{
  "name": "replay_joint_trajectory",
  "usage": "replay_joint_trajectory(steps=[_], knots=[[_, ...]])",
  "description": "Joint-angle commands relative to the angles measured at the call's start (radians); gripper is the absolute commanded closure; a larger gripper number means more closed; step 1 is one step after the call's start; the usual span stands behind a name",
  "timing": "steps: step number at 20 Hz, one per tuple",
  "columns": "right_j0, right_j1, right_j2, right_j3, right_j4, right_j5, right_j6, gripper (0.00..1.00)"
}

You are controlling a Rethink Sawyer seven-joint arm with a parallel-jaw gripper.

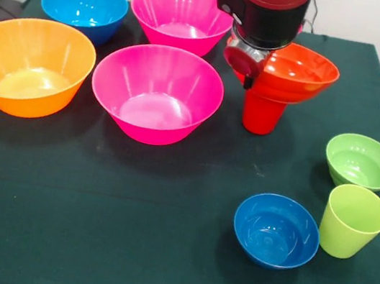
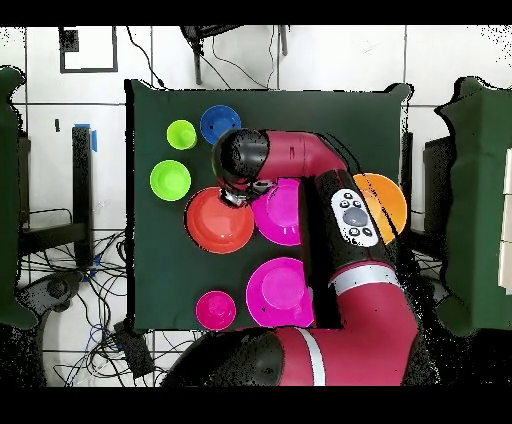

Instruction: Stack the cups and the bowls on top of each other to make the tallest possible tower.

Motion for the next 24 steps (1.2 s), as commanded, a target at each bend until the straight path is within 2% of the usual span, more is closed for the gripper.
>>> replay_joint_trajectory(steps=[1,6,10,24], knots=[[-0.016,0.01,0.098,0.057,-0.007,-0.095,0.003,1.0],[-0.019,0.023,0.103,0.055,-0.013,-0.114,0.003,1.0],[-0.007,0.03,0.086,0.036,-0.035,-0.075,0.002,1.0],[0.014,0.034,0.057,-0.003,-0.083,-0.033,-0.003,1.0]])
